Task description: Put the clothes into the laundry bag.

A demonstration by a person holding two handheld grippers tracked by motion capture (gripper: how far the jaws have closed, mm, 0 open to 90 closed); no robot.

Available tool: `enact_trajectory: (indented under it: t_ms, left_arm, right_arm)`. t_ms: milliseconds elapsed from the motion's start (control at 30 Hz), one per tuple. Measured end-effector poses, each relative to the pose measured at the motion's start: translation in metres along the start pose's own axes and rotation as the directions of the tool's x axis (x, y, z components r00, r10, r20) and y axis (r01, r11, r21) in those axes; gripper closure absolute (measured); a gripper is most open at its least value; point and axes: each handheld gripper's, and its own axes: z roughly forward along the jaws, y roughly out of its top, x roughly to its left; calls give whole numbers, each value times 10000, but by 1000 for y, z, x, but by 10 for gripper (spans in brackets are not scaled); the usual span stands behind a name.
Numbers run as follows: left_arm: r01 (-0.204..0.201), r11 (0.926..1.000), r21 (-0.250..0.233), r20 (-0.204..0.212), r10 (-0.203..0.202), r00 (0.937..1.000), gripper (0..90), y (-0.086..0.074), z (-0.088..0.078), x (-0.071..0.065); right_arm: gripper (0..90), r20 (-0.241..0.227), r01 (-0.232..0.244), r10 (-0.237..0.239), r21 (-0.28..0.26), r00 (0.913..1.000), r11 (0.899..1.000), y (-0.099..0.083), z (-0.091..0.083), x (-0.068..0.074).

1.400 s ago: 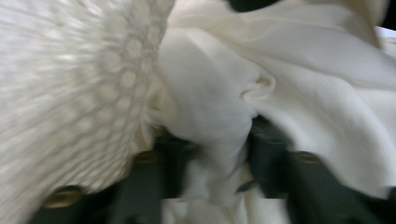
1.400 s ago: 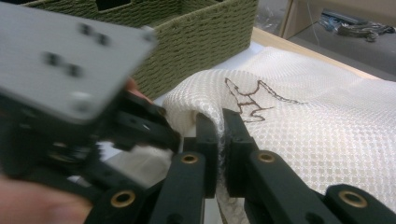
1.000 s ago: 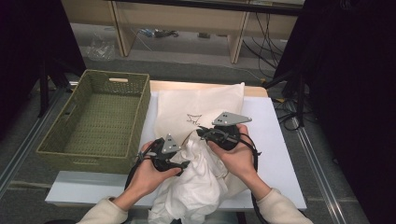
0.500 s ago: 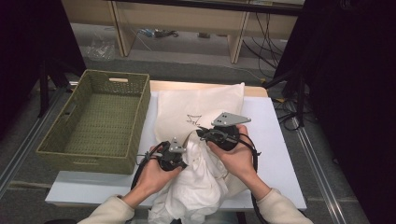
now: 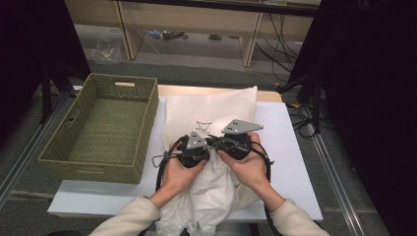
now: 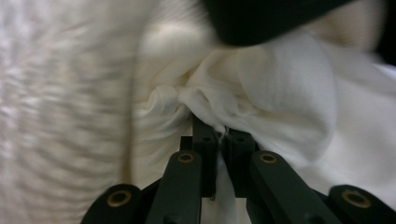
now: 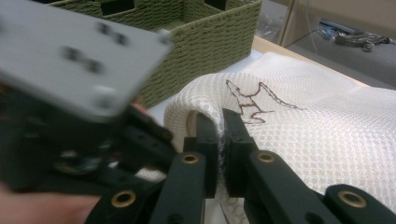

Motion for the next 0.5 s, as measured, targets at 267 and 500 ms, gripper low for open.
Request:
enact_trajectory:
  t_ms: [267,500]
  left_arm:
    - [-296,9989,369,88,293,9995,559,-12,-6,1]
    - [-832,9945,633,147,824,9965,265,-13,-49,-7]
  right_arm:
    - [879,50,-186,186,23,9998,9998,-1,0,-6]
    - [879,120,-53,53,-32,9999,10000,0,-2,-6]
